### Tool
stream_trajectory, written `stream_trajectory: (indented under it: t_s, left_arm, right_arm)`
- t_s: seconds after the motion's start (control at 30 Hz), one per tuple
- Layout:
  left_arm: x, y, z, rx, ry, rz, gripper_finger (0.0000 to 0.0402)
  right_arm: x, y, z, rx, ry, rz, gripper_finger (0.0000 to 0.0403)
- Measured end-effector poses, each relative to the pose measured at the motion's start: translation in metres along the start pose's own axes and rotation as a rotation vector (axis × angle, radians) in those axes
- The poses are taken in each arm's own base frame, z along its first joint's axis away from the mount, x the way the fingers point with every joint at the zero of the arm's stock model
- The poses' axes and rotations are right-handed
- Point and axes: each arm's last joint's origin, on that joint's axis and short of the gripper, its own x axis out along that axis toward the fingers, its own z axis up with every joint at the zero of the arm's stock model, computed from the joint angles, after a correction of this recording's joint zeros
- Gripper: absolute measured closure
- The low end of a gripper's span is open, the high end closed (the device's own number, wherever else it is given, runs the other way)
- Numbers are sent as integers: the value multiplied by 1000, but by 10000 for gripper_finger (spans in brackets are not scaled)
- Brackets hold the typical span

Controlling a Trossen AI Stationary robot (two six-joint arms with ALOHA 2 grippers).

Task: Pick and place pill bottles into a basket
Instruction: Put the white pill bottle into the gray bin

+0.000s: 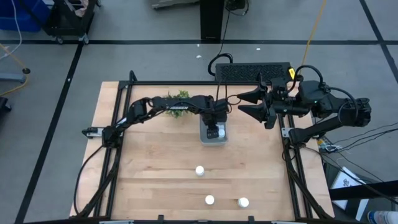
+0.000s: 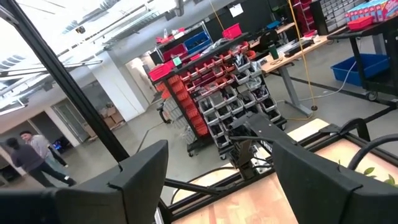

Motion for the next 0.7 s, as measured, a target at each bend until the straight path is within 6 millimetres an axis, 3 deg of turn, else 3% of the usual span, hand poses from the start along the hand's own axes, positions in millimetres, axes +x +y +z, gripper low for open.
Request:
stream_trajectory:
  t_s: [0.43,0.7]
  left_arm:
    - [18,2,-3,-27,20,-17,194]
    - [-2,4,-3,-33,16,12,233]
  right_arm:
    - [0,0,0,11,1,0,122]
    - [0,0,0,10,0,0,122]
